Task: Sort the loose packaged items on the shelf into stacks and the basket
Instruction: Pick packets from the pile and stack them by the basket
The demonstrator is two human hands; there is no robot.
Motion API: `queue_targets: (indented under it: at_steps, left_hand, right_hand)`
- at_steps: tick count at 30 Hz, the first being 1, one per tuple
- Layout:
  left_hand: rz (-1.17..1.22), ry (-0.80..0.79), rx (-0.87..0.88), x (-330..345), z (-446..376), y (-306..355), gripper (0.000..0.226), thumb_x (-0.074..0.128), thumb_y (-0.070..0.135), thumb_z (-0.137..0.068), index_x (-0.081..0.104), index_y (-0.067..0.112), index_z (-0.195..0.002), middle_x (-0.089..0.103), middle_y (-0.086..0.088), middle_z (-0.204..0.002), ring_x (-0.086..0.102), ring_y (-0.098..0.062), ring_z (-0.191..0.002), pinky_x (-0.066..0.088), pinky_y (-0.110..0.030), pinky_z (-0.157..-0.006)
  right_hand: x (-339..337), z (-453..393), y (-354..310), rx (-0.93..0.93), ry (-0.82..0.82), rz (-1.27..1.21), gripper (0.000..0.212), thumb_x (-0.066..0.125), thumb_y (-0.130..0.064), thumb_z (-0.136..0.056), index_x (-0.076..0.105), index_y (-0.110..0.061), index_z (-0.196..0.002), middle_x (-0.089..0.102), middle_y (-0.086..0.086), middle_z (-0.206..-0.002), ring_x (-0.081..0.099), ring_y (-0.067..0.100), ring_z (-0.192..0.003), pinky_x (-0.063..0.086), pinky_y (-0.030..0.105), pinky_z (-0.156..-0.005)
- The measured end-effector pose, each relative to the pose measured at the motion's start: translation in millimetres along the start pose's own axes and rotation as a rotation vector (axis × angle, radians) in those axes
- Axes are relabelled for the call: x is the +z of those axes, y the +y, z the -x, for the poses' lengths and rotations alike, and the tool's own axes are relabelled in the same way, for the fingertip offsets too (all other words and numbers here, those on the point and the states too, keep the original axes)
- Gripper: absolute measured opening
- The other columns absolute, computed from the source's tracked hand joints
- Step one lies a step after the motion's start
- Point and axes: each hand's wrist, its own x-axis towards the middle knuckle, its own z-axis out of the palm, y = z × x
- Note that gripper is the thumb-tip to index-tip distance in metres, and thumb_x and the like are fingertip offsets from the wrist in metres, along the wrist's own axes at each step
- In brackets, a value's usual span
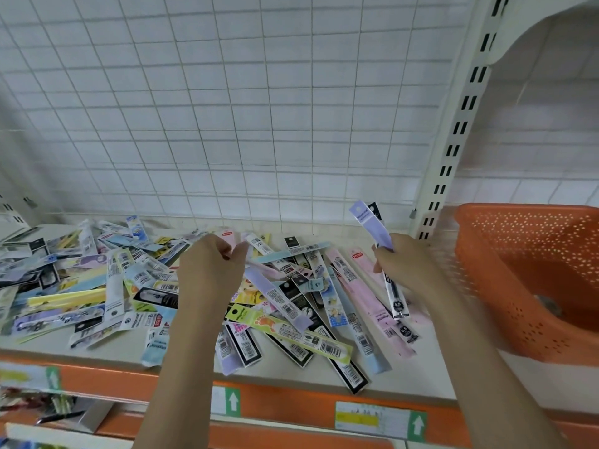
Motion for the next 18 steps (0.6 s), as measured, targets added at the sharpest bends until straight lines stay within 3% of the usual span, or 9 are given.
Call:
queue_targets:
  at_steps: [3, 6, 8, 10, 12, 14, 18]
  left_hand:
    - [0.038, -0.065, 0.009, 8, -6, 11, 0.021, 0.050, 0.007, -0.091, 0.052, 0.003, -0.111, 0.057, -0.011, -0.093, 0.057, -0.031, -0.083, 0.044, -0.034, -0.069]
    - [0.106, -0.211, 0.045, 19, -13, 27, 0.032, 0.039, -0.005, -0.089, 0.037, 0.006, -0.119, 0.054, -0.017, -0.104, 0.059, -0.035, -0.090, 0.050, -0.042, -0.066]
    - [0.082, -0.252, 0.038, 27, -20, 38, 0.036, 0.040, -0.002, -0.089, 0.033, 0.005, -0.123, 0.054, -0.017, -0.101, 0.055, -0.032, -0.083, 0.041, -0.033, -0.055]
    - [0.032, -0.288, 0.028, 36, -25, 47, 0.026, 0.045, 0.006, -0.089, 0.038, 0.003, -0.114, 0.050, -0.009, -0.086, 0.049, -0.025, -0.070, 0.031, -0.029, -0.050]
    - [-0.083, -0.322, 0.043, 46, -32, 52, 0.012, 0.049, 0.015, -0.086, 0.042, 0.007, -0.083, 0.041, -0.002, -0.068, 0.039, -0.017, -0.055, 0.026, -0.026, -0.047]
    - [-0.210, -0.371, 0.077, 56, -38, 52, 0.030, 0.054, 0.022, -0.085, 0.034, 0.013, -0.064, 0.037, -0.001, -0.059, 0.035, -0.014, -0.049, 0.025, -0.023, -0.046]
    - [-0.380, -0.436, 0.095, 74, -45, 46, 0.022, 0.058, 0.024, -0.083, 0.045, 0.010, -0.072, 0.045, -0.001, -0.061, 0.048, -0.019, -0.057, 0.032, -0.023, -0.049]
  right_hand:
    - [1, -4, 6, 0.025, -0.004, -0.008, 0.023, 0.040, -0.017, -0.093, 0.051, 0.003, -0.088, 0.059, 0.017, -0.074, 0.036, 0.018, -0.051, 0.029, 0.028, -0.053]
    - [0, -6, 10, 0.033, -0.004, -0.032, 0.018, 0.038, -0.018, -0.094, 0.043, -0.007, -0.081, 0.051, 0.010, -0.070, 0.043, 0.018, -0.055, 0.032, 0.028, -0.052]
    - [-1, -4, 11, 0.046, -0.022, -0.088, 0.016, 0.037, -0.018, -0.095, 0.047, -0.007, -0.092, 0.055, 0.009, -0.075, 0.054, 0.017, -0.055, 0.037, 0.026, -0.051]
    - [-3, -4, 13, 0.039, -0.030, -0.072, 0.015, 0.037, -0.018, -0.095, 0.046, -0.008, -0.088, 0.050, 0.006, -0.071, 0.056, 0.021, -0.059, 0.036, 0.026, -0.051]
    - [-4, -4, 15, 0.013, -0.006, -0.013, 0.022, 0.038, -0.018, -0.093, 0.037, -0.014, -0.072, 0.038, 0.001, -0.064, 0.046, 0.019, -0.056, 0.029, 0.026, -0.048]
    - [-5, -3, 17, -0.016, 0.024, 0.042, 0.030, 0.044, -0.021, -0.092, 0.030, -0.018, -0.065, 0.031, -0.002, -0.060, 0.032, 0.014, -0.050, 0.023, 0.025, -0.047]
    - [-5, -1, 23, -0.019, -0.026, 0.084, 0.031, 0.052, -0.027, -0.091, 0.035, -0.019, -0.066, 0.038, -0.004, -0.059, 0.037, 0.011, -0.046, 0.027, 0.023, -0.045]
